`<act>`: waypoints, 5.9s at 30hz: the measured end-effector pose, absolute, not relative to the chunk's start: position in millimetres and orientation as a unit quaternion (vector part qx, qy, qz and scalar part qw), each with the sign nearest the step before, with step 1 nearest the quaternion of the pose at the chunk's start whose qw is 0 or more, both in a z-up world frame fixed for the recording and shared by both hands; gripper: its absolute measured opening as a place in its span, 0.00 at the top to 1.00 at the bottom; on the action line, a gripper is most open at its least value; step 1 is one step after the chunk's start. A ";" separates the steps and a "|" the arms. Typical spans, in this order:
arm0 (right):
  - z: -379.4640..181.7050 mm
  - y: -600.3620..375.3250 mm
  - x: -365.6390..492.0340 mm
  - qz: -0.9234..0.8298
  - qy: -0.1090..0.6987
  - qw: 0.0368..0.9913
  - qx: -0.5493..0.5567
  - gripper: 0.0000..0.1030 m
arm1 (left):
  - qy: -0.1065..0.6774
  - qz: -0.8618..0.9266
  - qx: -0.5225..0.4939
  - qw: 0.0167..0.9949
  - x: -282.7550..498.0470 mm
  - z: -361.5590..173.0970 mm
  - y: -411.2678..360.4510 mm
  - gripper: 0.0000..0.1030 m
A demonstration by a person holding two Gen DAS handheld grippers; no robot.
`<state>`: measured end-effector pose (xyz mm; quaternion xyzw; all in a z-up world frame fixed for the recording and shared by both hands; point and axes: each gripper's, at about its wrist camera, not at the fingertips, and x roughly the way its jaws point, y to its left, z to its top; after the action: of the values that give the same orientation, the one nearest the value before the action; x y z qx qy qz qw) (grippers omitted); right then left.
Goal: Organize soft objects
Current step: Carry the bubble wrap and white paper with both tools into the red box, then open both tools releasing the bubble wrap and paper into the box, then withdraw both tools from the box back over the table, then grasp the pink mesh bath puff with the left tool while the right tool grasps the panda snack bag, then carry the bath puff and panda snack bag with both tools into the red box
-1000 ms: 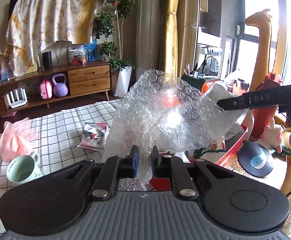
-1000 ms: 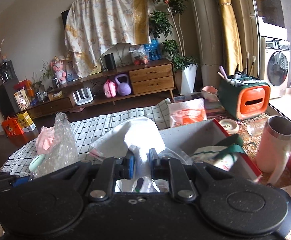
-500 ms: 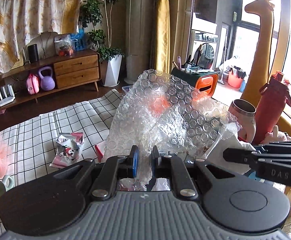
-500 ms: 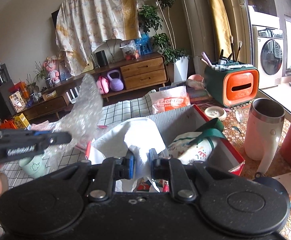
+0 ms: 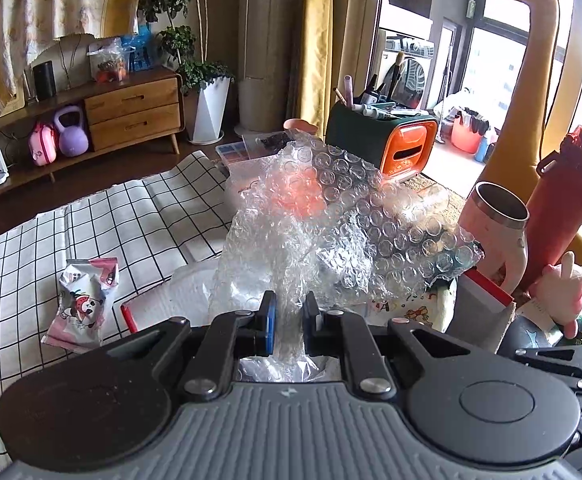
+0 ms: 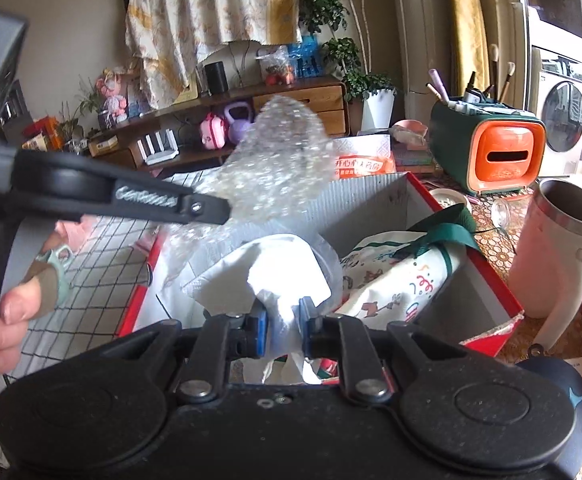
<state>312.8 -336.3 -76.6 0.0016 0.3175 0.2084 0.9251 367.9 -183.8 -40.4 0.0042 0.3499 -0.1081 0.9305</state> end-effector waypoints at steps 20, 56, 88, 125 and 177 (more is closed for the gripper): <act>-104.1 -318.8 324.8 0.220 0.346 0.912 -0.022 0.79 | 0.417 -0.137 0.017 0.898 400.1 -94.9 -195.4 0.87; -61.3 -327.7 284.3 0.187 0.320 0.928 -0.028 0.24 | 0.370 -0.135 -0.002 0.919 332.3 -45.2 -163.7 0.26; -11.5 -251.4 236.1 0.226 0.291 0.928 -0.047 0.01 | 0.331 -0.051 -0.059 0.940 206.7 1.3 22.5 0.09; -65.3 -64.1 392.4 0.230 0.342 0.910 -0.042 0.01 | 0.341 0.081 -0.137 0.927 317.5 -64.2 241.4 0.01; -158.2 -30.6 465.8 0.162 0.400 0.901 -0.055 0.36 | 0.370 0.148 -0.150 0.905 371.0 -134.9 273.7 0.70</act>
<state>465.8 -30.6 -158.2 -0.0546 0.3997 0.1615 0.9007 371.0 273.7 -134.9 -0.1499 0.3704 0.1482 0.9046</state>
